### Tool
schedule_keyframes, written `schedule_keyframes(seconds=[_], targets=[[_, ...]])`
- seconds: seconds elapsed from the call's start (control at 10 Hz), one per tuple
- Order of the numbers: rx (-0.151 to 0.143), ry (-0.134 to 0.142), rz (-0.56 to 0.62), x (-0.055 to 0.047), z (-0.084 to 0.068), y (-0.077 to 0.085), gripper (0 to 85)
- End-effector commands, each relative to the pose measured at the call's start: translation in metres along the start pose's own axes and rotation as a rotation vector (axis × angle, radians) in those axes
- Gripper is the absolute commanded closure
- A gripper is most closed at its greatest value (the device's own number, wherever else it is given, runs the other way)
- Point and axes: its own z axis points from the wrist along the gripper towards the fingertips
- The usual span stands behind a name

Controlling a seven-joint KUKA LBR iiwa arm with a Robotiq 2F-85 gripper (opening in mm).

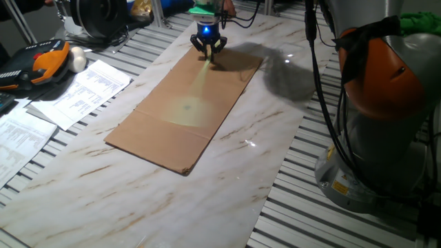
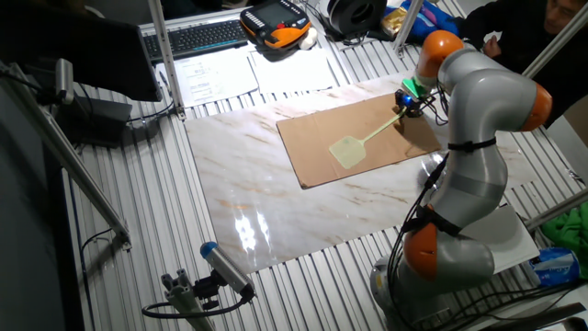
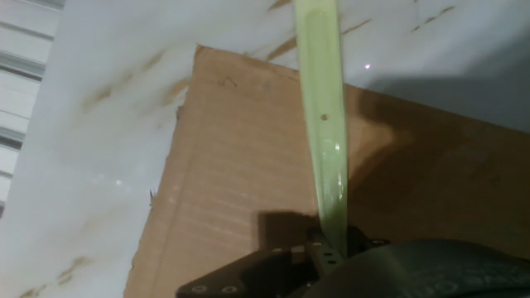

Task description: Swat with a flyswatter

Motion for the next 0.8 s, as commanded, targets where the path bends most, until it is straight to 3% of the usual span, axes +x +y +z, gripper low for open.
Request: schedule_keyframes(seconds=[0.0, 0.5, 0.7], targets=[[0.001, 0.0, -0.002, 0.0, 0.0, 0.0, 85.0], [0.042, 0.013, 0.006, 0.005, -0.026, 0.0, 85.0], [0.06, 0.032, 0.02, 0.007, -0.04, -0.001, 85.0]])
